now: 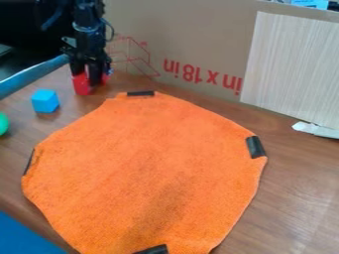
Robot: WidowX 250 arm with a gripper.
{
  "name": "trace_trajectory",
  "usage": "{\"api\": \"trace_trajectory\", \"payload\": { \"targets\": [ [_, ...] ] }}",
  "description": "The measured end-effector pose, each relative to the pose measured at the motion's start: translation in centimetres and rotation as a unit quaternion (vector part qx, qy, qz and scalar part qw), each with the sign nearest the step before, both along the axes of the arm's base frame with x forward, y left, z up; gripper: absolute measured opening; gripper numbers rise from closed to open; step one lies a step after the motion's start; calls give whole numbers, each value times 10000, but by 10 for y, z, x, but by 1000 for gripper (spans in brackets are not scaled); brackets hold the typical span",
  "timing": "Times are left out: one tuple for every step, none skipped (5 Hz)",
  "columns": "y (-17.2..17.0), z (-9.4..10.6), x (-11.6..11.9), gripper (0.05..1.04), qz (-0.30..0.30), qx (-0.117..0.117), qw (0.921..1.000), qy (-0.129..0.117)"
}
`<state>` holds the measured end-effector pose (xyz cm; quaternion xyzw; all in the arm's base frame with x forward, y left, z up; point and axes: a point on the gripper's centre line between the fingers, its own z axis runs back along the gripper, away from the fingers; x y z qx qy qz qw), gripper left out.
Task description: Put the red object on the top left side of the cloth
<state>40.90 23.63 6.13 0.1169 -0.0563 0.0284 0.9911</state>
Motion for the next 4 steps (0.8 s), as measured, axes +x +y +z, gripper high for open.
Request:
{"api": "trace_trajectory", "payload": {
  "targets": [
    [-10,1,-7,556,-58,-107,9999,6],
    [-23,10,-7,556,-202,-126,9997,-97],
    [-39,24,-15,556,-450,-78,9986,-280],
    [-61,39,-22,556,-753,15,9959,-496]
  ]
}}
